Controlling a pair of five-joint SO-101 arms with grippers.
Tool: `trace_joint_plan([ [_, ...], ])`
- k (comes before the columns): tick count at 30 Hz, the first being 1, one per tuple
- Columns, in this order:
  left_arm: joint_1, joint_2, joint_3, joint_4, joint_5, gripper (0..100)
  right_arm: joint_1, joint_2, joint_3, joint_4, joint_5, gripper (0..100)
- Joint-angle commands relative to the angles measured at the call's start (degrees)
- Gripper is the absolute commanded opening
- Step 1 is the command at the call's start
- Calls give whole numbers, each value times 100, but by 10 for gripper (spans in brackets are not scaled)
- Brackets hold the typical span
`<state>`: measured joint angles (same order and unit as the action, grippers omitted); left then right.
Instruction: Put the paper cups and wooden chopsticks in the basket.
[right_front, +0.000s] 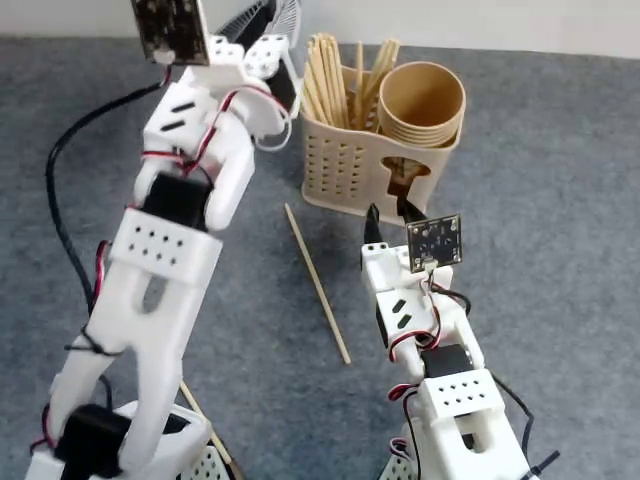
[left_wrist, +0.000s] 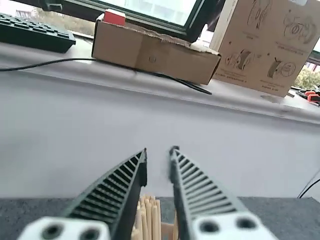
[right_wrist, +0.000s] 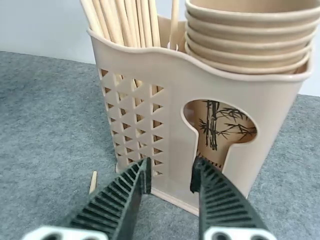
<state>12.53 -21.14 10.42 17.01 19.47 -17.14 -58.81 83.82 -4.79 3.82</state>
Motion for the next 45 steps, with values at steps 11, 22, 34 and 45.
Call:
trace_joint_plan([
  [11,-1007,-2308,2484,255,-26,49,-40,-145,-22,-136,70,145],
  [22,-2176,-2879,2730,3297,879,49,-48,-154,-145,646,70,145],
  [34,-3451,-2888,4532,3200,1459,49,-980,1516,-2782,3873,747,145],
  [45,-4004,-2888,6484,1275,1442,49,-1604,4338,-4470,5007,985,145],
])
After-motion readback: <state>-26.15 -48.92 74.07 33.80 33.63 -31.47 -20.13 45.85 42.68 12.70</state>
